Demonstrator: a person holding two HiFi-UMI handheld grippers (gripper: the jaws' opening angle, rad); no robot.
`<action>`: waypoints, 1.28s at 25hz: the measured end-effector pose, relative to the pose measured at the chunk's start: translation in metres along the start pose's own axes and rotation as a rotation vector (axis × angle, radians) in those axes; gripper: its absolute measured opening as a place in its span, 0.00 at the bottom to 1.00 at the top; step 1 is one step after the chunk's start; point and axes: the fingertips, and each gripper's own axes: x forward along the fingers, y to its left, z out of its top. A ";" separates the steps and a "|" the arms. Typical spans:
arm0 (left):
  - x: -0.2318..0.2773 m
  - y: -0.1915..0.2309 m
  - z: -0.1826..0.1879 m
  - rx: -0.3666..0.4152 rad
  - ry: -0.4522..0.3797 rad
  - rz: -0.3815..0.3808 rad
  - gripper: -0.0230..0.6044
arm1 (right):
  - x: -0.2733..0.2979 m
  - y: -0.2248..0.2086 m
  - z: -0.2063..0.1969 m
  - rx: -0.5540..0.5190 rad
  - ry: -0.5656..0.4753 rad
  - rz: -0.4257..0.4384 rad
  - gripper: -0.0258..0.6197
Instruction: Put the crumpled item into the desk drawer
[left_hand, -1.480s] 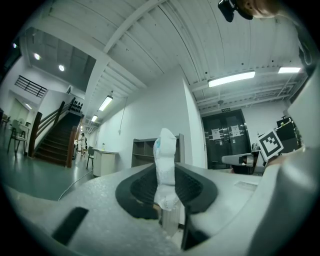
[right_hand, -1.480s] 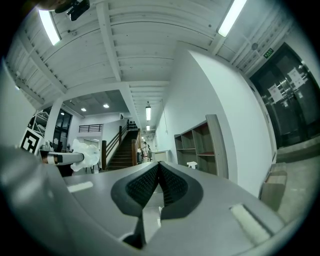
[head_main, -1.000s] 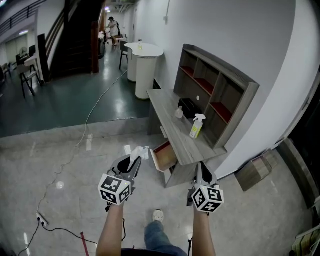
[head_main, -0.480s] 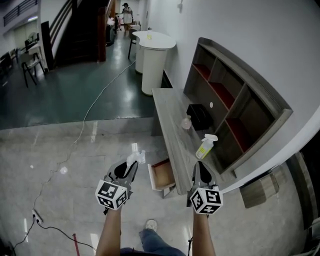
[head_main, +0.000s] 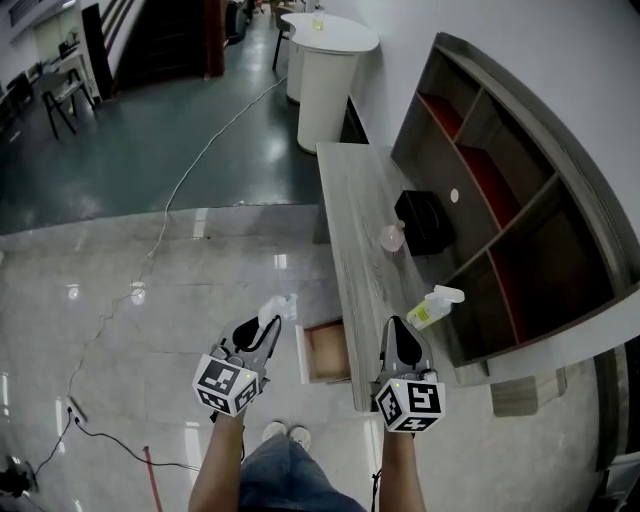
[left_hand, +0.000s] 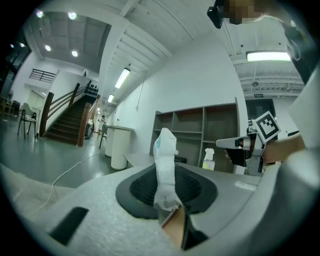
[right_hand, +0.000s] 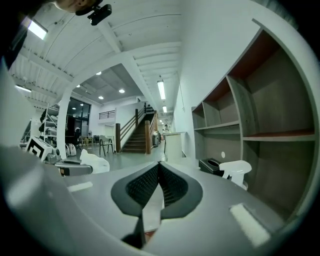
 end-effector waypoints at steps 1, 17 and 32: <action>0.009 0.002 -0.009 -0.013 0.019 -0.007 0.15 | 0.007 -0.002 -0.004 0.000 0.010 0.000 0.06; 0.122 -0.022 -0.291 -0.296 0.529 -0.146 0.15 | 0.073 -0.025 -0.155 0.015 0.220 -0.025 0.06; 0.118 -0.032 -0.296 -0.318 0.566 -0.157 0.31 | 0.065 -0.037 -0.155 0.050 0.197 -0.044 0.06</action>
